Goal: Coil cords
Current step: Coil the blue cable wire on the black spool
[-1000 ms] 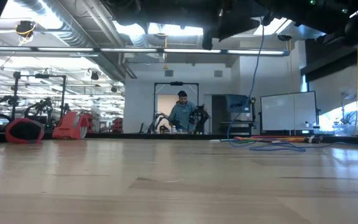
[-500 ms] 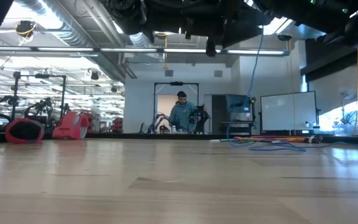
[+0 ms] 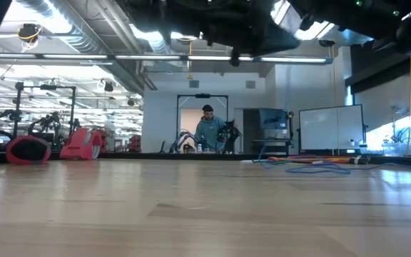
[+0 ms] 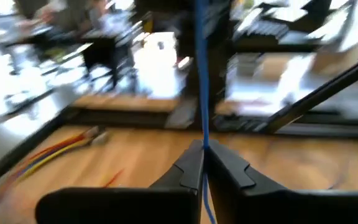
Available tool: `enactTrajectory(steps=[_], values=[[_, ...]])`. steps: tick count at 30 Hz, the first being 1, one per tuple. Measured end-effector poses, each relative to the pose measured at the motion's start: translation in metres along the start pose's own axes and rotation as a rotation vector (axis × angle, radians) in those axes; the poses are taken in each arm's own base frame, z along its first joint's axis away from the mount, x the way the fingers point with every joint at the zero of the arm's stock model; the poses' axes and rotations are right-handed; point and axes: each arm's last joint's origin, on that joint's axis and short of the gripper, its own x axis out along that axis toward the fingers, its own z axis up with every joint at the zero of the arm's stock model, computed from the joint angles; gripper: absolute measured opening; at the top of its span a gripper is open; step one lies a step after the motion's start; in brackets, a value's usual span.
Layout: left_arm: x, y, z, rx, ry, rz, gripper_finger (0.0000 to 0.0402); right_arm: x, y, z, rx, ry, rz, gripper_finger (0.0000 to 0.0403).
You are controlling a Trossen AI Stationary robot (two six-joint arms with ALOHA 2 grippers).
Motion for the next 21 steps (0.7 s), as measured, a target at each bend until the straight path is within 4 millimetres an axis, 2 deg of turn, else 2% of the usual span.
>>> enactTrajectory(steps=[8, 12, 18, 21], values=[[-0.052, 0.005, 0.027, 0.086, 0.292, 0.263, 0.0007, 0.000, 0.000, -0.002, -0.024, 0.025, 0.002, 0.0007], [-0.077, 0.009, 0.042, 0.118, 0.357, 0.298, 0.0004, 0.003, 0.000, -0.005, -0.071, 0.074, 0.013, 0.0007], [-0.119, 0.020, 0.082, 0.052, 0.272, 0.319, 0.0004, 0.014, 0.000, -0.009, -0.141, 0.218, 0.059, 0.0007], [-0.131, 0.023, 0.092, 0.018, 0.241, 0.316, 0.0002, 0.018, 0.000, -0.011, -0.188, 0.302, 0.072, 0.0007]])
